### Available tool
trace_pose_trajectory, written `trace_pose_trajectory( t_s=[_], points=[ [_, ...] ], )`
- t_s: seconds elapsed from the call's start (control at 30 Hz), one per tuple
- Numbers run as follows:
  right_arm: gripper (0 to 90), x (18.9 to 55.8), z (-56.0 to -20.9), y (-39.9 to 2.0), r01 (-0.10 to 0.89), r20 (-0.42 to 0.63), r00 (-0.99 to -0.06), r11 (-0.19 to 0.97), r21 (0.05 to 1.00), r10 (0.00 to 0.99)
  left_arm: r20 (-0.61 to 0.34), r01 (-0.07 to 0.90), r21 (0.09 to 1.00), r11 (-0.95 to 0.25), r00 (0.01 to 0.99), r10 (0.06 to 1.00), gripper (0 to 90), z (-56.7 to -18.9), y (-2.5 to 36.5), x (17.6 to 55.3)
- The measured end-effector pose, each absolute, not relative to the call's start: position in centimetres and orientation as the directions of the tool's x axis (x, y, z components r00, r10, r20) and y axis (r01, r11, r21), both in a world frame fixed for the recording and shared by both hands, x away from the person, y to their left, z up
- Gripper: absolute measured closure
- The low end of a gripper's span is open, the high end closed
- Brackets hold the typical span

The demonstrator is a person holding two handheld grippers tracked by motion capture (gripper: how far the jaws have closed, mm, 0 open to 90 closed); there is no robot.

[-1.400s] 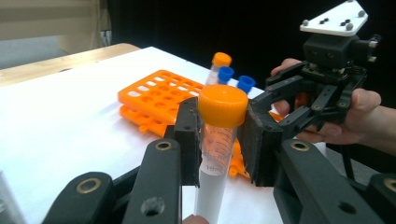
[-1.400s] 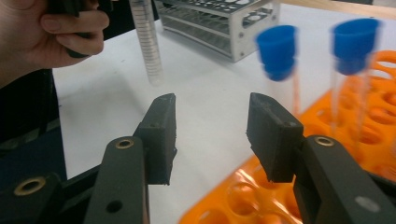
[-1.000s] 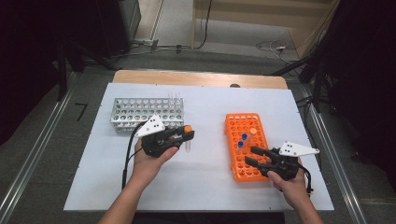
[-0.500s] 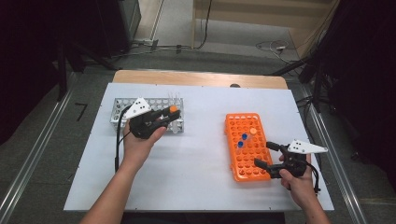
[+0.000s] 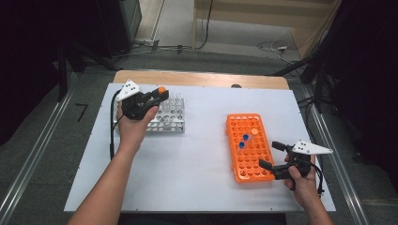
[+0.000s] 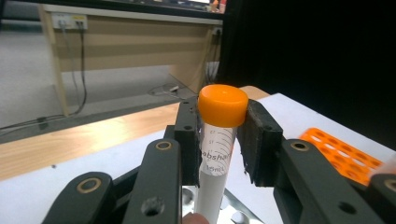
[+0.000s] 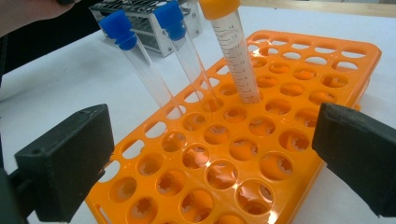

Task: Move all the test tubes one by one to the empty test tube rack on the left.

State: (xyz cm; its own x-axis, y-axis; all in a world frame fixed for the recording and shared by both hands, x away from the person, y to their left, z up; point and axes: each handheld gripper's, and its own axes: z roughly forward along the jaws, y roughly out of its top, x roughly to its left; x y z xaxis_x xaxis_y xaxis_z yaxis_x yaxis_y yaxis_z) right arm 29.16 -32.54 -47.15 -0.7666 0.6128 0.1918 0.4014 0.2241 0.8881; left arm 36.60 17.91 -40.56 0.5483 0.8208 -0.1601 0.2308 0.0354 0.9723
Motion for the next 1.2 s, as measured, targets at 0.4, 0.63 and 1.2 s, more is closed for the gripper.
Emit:
trace_pose_trajectory(
  t_s=[0.4, 0.63, 1.2],
  points=[
    [0.0, 29.3, -47.3, -33.0, 0.405, 0.201, -0.758, 0.206, 0.891, 0.621, -0.184, 0.251, 0.966, 0.068, 0.474, 0.861, 70.7, -40.9, 18.2, 40.6],
    [0.0, 29.3, -47.3, -33.1, 0.403, 0.204, -0.755, 0.196, 0.894, 0.623, -0.159, 0.266, 0.963, 0.040, 0.441, 0.883, 70.7, -41.9, 17.3, 41.8],
    [0.0, 29.4, -47.4, -33.3, 0.403, 0.208, -0.747, 0.181, 0.897, 0.632, -0.134, 0.350, 0.936, -0.030, 0.435, 0.890, 64.0, -43.2, 17.0, 41.4]
  ],
)
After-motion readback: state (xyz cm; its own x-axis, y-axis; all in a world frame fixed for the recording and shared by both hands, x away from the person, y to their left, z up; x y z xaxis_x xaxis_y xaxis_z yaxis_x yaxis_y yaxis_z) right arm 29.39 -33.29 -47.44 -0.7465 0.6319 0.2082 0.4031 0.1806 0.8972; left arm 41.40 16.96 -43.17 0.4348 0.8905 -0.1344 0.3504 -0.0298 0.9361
